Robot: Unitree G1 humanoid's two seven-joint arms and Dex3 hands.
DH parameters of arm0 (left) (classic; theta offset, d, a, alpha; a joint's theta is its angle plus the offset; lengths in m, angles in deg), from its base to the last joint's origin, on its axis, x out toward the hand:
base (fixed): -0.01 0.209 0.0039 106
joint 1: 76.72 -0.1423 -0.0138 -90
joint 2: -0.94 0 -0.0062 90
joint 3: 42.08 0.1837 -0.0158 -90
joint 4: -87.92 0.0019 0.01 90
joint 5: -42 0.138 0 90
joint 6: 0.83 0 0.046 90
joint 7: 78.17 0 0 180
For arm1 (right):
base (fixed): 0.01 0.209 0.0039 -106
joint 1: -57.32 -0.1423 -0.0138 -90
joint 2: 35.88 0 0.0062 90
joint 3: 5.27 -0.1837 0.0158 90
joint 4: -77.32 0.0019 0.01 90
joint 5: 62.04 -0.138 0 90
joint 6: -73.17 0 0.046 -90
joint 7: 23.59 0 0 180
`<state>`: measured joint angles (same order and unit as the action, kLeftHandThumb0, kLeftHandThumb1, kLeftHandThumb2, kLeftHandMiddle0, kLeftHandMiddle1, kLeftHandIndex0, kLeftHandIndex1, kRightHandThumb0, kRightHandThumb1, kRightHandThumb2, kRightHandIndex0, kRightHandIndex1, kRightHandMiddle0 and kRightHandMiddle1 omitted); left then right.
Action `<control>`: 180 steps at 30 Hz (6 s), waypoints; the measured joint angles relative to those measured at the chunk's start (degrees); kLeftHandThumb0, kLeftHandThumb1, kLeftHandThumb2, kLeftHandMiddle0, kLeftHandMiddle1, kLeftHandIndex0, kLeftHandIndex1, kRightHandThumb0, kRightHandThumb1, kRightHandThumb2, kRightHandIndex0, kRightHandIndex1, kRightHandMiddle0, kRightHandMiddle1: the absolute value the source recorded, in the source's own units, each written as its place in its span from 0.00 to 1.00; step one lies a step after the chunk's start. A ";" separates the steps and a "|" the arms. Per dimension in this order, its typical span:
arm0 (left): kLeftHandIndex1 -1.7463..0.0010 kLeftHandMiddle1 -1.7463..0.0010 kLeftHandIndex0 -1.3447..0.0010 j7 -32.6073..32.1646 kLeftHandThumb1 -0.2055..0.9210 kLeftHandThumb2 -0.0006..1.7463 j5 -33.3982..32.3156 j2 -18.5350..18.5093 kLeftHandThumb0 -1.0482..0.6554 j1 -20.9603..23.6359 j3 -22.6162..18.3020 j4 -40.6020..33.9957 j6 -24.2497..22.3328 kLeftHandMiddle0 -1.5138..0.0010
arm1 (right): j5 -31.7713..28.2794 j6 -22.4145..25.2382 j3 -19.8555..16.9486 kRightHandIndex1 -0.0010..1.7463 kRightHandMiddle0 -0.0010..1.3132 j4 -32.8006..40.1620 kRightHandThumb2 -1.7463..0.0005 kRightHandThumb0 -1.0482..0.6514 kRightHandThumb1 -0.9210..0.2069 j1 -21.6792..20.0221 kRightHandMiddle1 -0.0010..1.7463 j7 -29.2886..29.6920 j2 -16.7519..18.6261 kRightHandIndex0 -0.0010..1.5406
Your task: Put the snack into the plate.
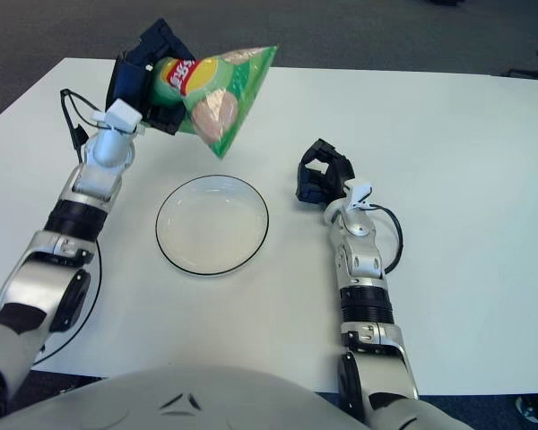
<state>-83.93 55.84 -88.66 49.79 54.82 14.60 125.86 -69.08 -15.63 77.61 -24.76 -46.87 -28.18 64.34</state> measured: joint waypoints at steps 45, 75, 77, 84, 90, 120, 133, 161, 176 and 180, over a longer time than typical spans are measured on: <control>0.00 0.07 0.52 39.62 0.16 0.95 -9.84 -11.55 0.61 -7.61 8.53 -5.29 8.18 0.40 | 1.99 -0.41 0.58 1.00 0.48 -2.08 0.23 0.33 0.56 -0.85 1.00 -0.07 -0.58 0.79; 0.00 0.09 0.69 39.49 0.42 0.76 5.69 -13.98 0.61 -0.70 13.64 -2.86 15.74 0.52 | 1.83 -0.30 0.58 1.00 0.48 -2.07 0.23 0.33 0.56 -0.70 1.00 -0.27 -0.82 0.78; 0.01 0.05 0.77 39.49 0.55 0.67 7.24 -14.26 0.61 -0.53 13.86 -3.66 14.65 0.60 | 1.79 -0.29 0.56 1.00 0.48 -2.07 0.23 0.33 0.56 -0.70 1.00 -0.28 -0.82 0.78; 0.11 0.14 0.93 39.65 0.62 0.57 9.23 -15.20 0.54 -0.53 14.61 -5.02 12.04 0.83 | 1.74 -0.29 0.53 1.00 0.48 -2.08 0.23 0.33 0.56 -0.70 1.00 -0.29 -0.81 0.79; 0.48 0.58 0.99 39.98 0.56 0.54 10.54 -16.45 0.28 -0.26 16.02 -4.87 12.77 0.98 | 1.78 -0.30 0.56 1.00 0.48 -2.07 0.23 0.33 0.56 -0.70 1.00 -0.25 -0.81 0.79; 1.00 1.00 1.00 52.45 0.92 0.11 -13.45 -16.40 0.01 -0.79 17.09 -1.63 7.19 1.00 | 1.86 1.89 0.87 1.00 0.46 -0.83 0.26 0.34 0.52 -0.58 1.00 1.69 -0.57 0.75; 1.00 1.00 1.00 59.60 0.93 0.10 -21.93 -15.95 0.03 -0.90 14.35 -0.74 5.19 1.00 | 1.84 0.83 0.82 1.00 0.48 -1.82 0.24 0.33 0.55 -0.88 1.00 0.23 -0.60 0.78; 0.93 1.00 1.00 61.84 0.81 0.19 -24.86 -20.72 0.08 -1.50 2.40 -6.99 -4.61 1.00 | 1.88 -0.84 0.93 1.00 0.48 -3.74 0.23 0.33 0.55 -1.60 1.00 -0.34 -1.12 0.81; 0.78 0.97 1.00 65.30 0.92 0.27 -32.55 -17.52 0.03 -1.24 -5.01 8.82 -7.99 0.96 | 1.87 -1.17 1.21 1.00 0.48 -4.55 0.23 0.33 0.55 -2.29 1.00 -0.78 -1.38 0.79; 0.79 0.97 1.00 56.69 0.94 0.24 -25.40 -16.93 0.03 -2.43 -6.35 12.66 -4.85 0.96 | 1.85 -1.36 0.93 1.00 0.48 -4.59 0.23 0.33 0.55 -2.00 1.00 -0.76 -1.57 0.79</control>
<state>-27.24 30.43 -105.59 47.36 48.47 27.26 121.01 -67.23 -16.99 78.53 -29.34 -48.87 -28.94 62.77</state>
